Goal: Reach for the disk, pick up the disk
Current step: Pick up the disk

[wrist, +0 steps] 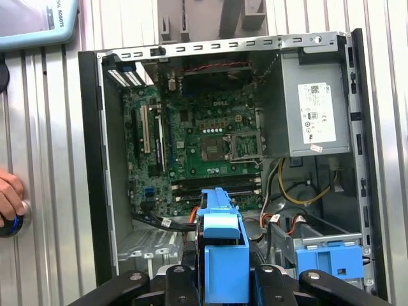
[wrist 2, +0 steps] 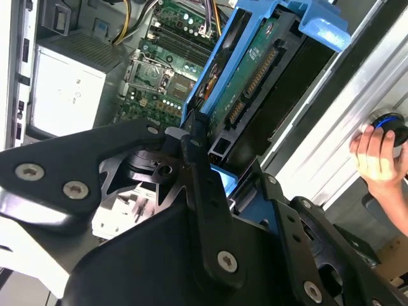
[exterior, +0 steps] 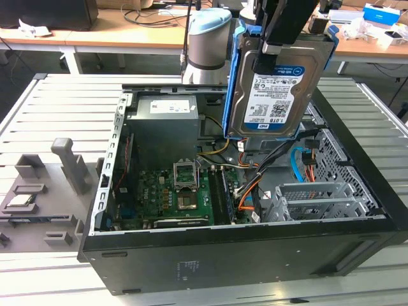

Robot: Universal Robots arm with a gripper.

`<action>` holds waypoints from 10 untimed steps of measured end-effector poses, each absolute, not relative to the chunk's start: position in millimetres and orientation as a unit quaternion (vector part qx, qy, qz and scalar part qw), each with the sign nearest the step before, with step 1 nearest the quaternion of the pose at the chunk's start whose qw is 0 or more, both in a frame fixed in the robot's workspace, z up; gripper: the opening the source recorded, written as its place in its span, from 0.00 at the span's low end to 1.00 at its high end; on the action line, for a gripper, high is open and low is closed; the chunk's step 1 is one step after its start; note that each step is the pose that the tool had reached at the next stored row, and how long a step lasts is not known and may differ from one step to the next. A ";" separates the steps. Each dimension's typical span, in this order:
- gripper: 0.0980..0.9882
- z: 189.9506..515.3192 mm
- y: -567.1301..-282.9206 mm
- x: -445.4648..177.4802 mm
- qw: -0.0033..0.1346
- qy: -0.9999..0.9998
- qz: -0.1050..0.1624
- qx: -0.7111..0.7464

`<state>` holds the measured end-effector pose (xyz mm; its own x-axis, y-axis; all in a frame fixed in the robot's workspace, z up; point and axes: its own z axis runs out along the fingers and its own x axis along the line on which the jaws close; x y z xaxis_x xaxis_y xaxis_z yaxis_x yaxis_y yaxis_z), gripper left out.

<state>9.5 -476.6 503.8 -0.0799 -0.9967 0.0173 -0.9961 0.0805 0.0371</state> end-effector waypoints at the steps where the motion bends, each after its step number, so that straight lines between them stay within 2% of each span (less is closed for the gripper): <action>1: 0.30 503.8 -477.9 9.5 0.019 -0.735 -0.008 0.678; 10: 0.30 503.8 -492.0 9.5 0.019 -0.735 -0.008 0.678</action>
